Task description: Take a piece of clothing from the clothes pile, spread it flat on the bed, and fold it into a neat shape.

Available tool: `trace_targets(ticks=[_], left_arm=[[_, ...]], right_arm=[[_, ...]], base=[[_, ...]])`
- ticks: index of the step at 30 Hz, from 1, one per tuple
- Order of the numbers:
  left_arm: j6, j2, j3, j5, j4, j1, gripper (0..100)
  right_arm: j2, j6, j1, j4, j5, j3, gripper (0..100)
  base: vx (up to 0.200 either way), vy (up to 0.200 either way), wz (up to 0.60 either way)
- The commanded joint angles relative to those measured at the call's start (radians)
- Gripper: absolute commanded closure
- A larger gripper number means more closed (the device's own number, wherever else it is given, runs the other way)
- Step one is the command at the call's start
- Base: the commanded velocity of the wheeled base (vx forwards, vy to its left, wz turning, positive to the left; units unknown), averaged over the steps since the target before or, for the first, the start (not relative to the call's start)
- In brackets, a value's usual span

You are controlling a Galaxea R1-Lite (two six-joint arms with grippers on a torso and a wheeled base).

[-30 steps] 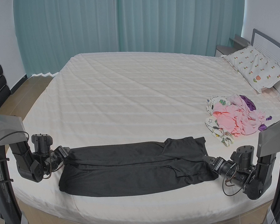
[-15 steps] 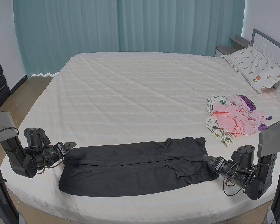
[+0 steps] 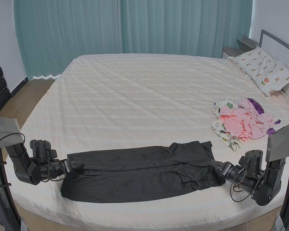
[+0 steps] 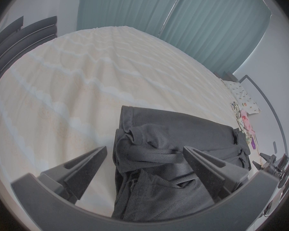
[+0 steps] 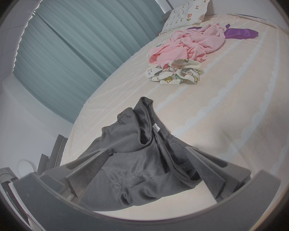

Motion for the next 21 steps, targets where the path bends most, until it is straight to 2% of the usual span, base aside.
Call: trace_targets(ticks=[1, 21], left_arm=[[0.015, 0.019, 0.006, 0.000, 0.000, -0.001, 0], [0.030, 0.025, -0.015, 0.015, 0.004, -0.029, 0]], right_arm=[[0.002, 0.000, 0.000, -0.012, 0.000, 0.001, 0], [0.006, 0.000, 0.001, -0.012, 0.000, 0.003, 0]], base=[[0.000, 0.000, 0.00], [0.000, 0.000, 0.00]])
